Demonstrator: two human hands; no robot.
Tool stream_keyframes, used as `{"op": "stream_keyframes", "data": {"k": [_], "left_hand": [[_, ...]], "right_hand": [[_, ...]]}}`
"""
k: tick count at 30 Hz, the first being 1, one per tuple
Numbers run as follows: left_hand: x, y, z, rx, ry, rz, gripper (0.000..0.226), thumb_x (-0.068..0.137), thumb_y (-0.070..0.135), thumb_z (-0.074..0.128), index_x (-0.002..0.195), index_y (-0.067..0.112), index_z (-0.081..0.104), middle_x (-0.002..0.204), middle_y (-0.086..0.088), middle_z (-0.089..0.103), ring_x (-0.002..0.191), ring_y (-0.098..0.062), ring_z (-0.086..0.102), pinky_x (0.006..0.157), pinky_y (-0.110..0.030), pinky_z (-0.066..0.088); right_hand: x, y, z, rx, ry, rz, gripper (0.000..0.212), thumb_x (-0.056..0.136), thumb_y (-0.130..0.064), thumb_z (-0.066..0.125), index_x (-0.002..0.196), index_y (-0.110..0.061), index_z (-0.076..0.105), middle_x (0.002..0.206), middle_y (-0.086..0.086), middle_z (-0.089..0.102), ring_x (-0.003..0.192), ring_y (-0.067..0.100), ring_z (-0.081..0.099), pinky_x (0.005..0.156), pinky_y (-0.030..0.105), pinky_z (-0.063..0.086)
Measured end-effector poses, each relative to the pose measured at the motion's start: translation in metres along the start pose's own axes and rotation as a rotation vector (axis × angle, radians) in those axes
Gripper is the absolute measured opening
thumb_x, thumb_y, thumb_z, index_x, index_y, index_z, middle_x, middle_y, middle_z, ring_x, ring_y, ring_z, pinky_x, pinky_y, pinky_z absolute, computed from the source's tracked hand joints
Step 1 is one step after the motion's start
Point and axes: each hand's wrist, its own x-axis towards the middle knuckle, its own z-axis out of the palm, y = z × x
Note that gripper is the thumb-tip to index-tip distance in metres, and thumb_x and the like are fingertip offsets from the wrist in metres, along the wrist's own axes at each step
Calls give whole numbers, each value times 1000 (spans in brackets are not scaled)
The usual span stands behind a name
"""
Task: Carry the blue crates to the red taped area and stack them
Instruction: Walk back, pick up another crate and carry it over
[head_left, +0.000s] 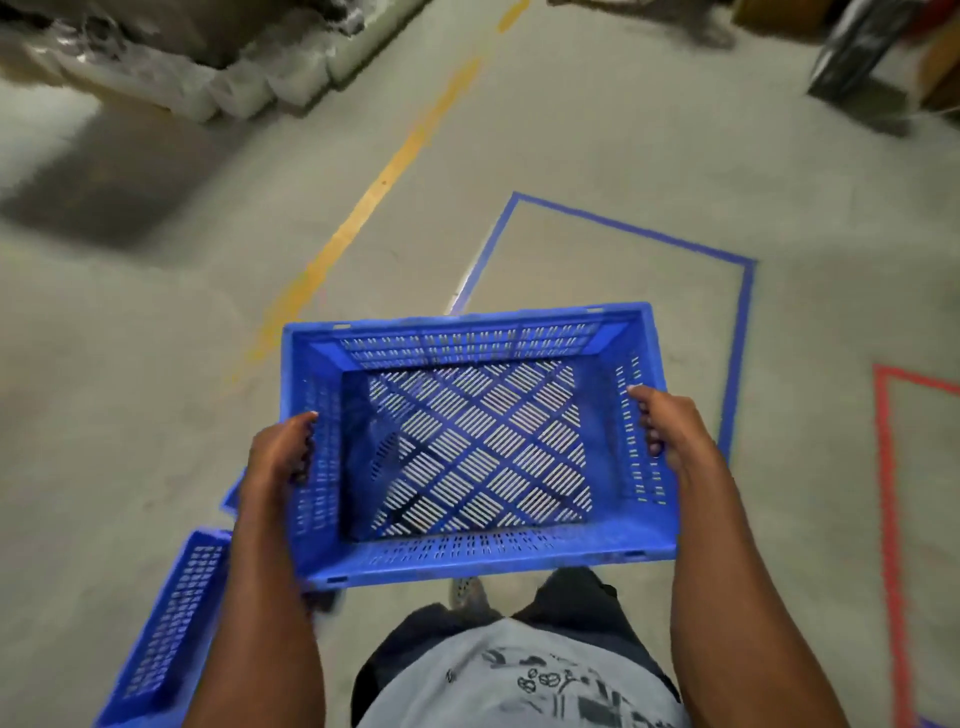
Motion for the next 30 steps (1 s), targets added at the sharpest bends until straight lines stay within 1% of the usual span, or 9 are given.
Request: {"op": "stream_keyframes", "data": {"k": [2, 5, 10, 13, 16, 20, 22, 26, 30], "left_hand": [[-9, 17, 31, 68, -78, 50, 41, 95, 31, 56, 60, 20, 37, 33, 7, 29, 24, -11, 23, 43, -17, 21], [-33, 33, 87, 165, -196, 115, 39, 94, 30, 57, 62, 20, 37, 35, 6, 28, 27, -12, 21, 47, -21, 18], [-99, 30, 193, 318, -367, 208, 38, 93, 30, 59, 62, 18, 41, 35, 4, 32, 27, -14, 24, 46, -21, 21], [-153, 10, 264, 436, -484, 288, 36, 92, 31, 61, 64, 16, 45, 36, 4, 35, 27, -13, 26, 42, -18, 23], [-211, -17, 336, 496, -609, 358, 34, 93, 27, 62, 65, 13, 48, 38, 2, 36, 27, -12, 26, 37, -15, 22], [-289, -61, 426, 637, -769, 433, 33, 93, 26, 63, 66, 12, 50, 39, 2, 37, 27, -12, 28, 36, -12, 24], [-328, -80, 470, 691, -852, 464, 32, 93, 26, 63, 67, 11, 51, 40, 1, 39, 28, -11, 29, 36, -13, 24], [-401, -112, 555, 798, -1022, 513, 31, 92, 30, 64, 69, 13, 52, 49, -4, 39, 31, -13, 29, 38, -17, 24], [-467, -141, 640, 913, -1143, 540, 33, 91, 31, 64, 67, 15, 48, 44, 1, 37, 32, -13, 27, 41, -17, 22]], "right_hand": [[-14, 27, -37, 89, 67, 25, 33, 89, -34, 63, 65, -22, 43, 42, -7, 28, 33, 9, 18, 42, 17, 16], [-37, 74, -96, 209, 182, 73, 33, 89, -34, 63, 65, -22, 44, 43, -7, 30, 32, 9, 19, 41, 16, 17], [-88, 165, -197, 392, 379, 131, 32, 88, -34, 65, 66, -21, 46, 44, -5, 32, 33, 10, 20, 42, 17, 19], [-134, 233, -259, 494, 511, 180, 30, 88, -33, 65, 68, -20, 48, 44, -5, 33, 33, 10, 21, 42, 17, 19], [-183, 301, -320, 594, 648, 228, 29, 89, -33, 66, 71, -18, 49, 46, -3, 35, 32, 10, 22, 41, 16, 20], [-246, 384, -381, 708, 802, 286, 30, 90, -34, 63, 70, -21, 45, 44, -6, 33, 33, 9, 23, 41, 18, 19], [-272, 421, -406, 774, 886, 323, 29, 89, -35, 64, 70, -21, 46, 46, -5, 33, 34, 10, 23, 40, 19, 19], [-313, 476, -441, 899, 1034, 387, 26, 92, -29, 62, 73, -18, 48, 48, -2, 34, 29, 8, 23, 38, 16, 19], [-331, 522, -468, 1018, 1114, 453, 30, 93, -32, 60, 70, -19, 46, 46, -5, 35, 29, 7, 24, 39, 18, 19]]}}
